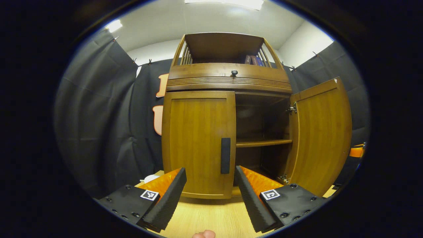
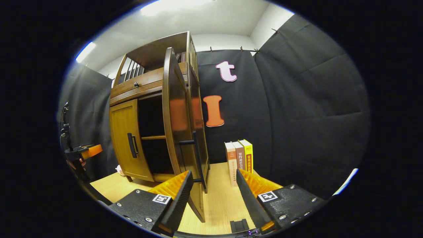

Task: Open the right door of the double-door shoe cabinet with the right hand, and open the left door with the left hand.

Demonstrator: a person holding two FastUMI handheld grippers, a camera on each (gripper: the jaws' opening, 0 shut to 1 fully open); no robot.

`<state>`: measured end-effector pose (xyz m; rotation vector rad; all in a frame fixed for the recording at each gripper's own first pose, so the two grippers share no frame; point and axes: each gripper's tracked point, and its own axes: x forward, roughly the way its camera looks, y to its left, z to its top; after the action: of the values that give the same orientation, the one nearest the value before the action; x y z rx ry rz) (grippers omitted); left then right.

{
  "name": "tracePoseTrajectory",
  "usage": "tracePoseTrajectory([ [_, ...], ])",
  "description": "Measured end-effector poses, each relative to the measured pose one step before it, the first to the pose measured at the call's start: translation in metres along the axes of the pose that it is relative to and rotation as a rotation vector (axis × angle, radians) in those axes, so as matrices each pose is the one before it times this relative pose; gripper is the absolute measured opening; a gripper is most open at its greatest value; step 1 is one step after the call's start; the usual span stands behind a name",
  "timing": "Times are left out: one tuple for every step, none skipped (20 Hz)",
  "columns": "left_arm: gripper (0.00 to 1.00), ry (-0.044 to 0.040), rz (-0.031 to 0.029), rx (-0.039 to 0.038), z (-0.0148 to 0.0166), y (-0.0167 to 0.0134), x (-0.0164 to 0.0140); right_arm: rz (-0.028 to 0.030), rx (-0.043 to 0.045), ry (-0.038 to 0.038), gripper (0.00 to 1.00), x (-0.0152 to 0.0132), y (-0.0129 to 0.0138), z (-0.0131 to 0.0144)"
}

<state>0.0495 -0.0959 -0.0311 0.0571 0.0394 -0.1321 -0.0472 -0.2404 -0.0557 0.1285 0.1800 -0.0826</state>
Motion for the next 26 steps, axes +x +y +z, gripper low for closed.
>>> tracePoseTrajectory([
  [0.93,0.00197,-0.00769,-0.01522,-0.00188,-0.00396,0.01013,-0.00353,-0.00299,-0.00421,0.89,-0.00194,-0.0004,0.0011],
  [0.93,0.00388,-0.0096,-0.0135,-0.00319,-0.00379,0.00999,-0.00817,-0.0048,-0.006,0.88,-0.00465,-0.00111,0.00082],
  [0.93,0.00239,-0.00702,-0.00727,-0.00116,-0.00305,0.01012,-0.01209,-0.01001,-0.00772,0.87,-0.0028,-0.00208,0.00146],
  [0.93,-0.00255,-0.007,-0.00085,0.00061,-0.00308,0.01076,-0.01143,-0.0115,-0.00626,0.97,-0.00259,-0.00199,0.00189],
  [0.93,-0.00338,-0.00953,-0.00046,0.00095,-0.0044,0.01257,-0.00722,-0.0098,-0.00298,0.99,-0.00244,-0.0003,0.00133],
  [0.93,-0.0042,-0.01684,-0.00765,-0.00019,-0.00548,0.01494,-0.00318,-0.00174,-0.00149,0.99,-0.00315,-0.00016,0.002],
  [0.93,-0.0026,-0.01567,-0.01119,0.00029,-0.00354,0.0142,0.00094,0.00649,-0.00288,0.99,-0.00246,0.00049,0.00161],
  [0.93,-0.00323,-0.00827,-0.00633,0.0004,-0.00157,0.01091,0.00215,0.00889,-0.00098,0.99,-0.00069,0.00031,0.00016],
  [0.93,-0.00152,-0.00001,0.0022,-0.00083,0.00016,0.01227,-0.00047,0.00576,-0.00422,0.99,-0.00105,0.00001,0.00112],
  [0.93,0.0027,-0.00105,0.00731,-0.00386,0.00054,0.01371,-0.00658,0.00459,-0.00686,0.99,-0.00242,-0.00288,0.00115],
  [0.93,0.00789,-0.00027,0.01129,-0.00455,0.00032,0.01285,-0.01229,0.00828,-0.00117,0.99,-0.00026,-0.00235,0.0002],
  [0.93,0.0096,0.0082,0.01039,-0.00601,0.00161,0.01213,-0.00865,0.0104,0.00263,0.99,-0.0004,-0.00167,-0.00087],
  [0.93,0.01388,-0.0018,0.00227,-0.00602,-0.00158,0.01029,-0.00697,0.01057,-0.00224,0.99,-0.00138,0.00017,-0.00038],
  [0.93,0.01147,-0.00967,0.00059,-0.00602,-0.00388,0.01052,-0.0052,0.00874,-0.00566,0.99,-0.00209,0.00038,-0.00017],
  [0.93,0.01085,-0.01166,0.00788,-0.00435,-0.0015,0.00894,-0.00458,0.00547,-0.00253,0.99,-0.00194,-0.00035,-0.00099],
  [0.93,0.00415,-0.0094,0.00936,-0.00351,0.00052,0.0074,-0.00542,0.00165,0.00284,0.99,-0.00167,-0.00228,-0.00333],
  [0.93,-0.00471,-0.00134,0.00674,-0.00069,0.00172,0.0074,-0.00423,0.00008,0.00818,0.99,-0.00218,-0.00139,-0.00385],
  [0.93,-0.00023,0.00301,0.00659,-0.00094,0.00368,0.0066,-0.0069,-0.00248,0.00729,0.99,-0.00185,-0.0018,-0.00399],
  [0.93,0.00668,-0.00459,0.0063,-0.00301,0.00177,0.00556,-0.00736,-0.00499,0.00268,0.99,-0.00213,-0.0025,-0.00256],
  [0.92,0.00584,-0.00004,0.00794,-0.00307,0.00293,0.0045,-0.00828,-0.00639,-0.00059,0.92,-0.00171,-0.00134,-0.00093],
  [0.92,-0.00217,0.00339,0.00787,-0.00034,0.0051,0.00464,-0.00951,-0.00396,-0.00175,0.99,-0.00301,-0.00234,-0.00105],
  [0.92,-0.00463,0.0035,0.0048,0.00157,0.00301,0.00262,-0.00994,0.00051,-0.00026,0.99,-0.00172,-0.00215,0.00047],
  [0.94,0.00198,0.00389,0.00754,-0.00067,0.00202,0.00337,-0.00666,0.00553,0.00025,0.99,0.00021,-0.00115,-0.00074],
  [0.92,-0.00153,0.0011,0.00599,-0.00095,0.00213,0.00241,-0.00561,0.00875,0.00151,0.99,-0.00008,-0.00189,-0.0008],
  [0.89,-0.0032,-0.00424,-0.00078,0.00115,0.00021,0.00288,-0.00383,0.0088,0.00105,0.99,0.00079,-0.00042,0.00029],
  [0.87,-0.0061,-0.00748,-0.00779,0.00098,-0.00056,-0.00044,-0.00526,0.00592,0.00136,0.99,0.0001,-0.00041,0.00048],
])
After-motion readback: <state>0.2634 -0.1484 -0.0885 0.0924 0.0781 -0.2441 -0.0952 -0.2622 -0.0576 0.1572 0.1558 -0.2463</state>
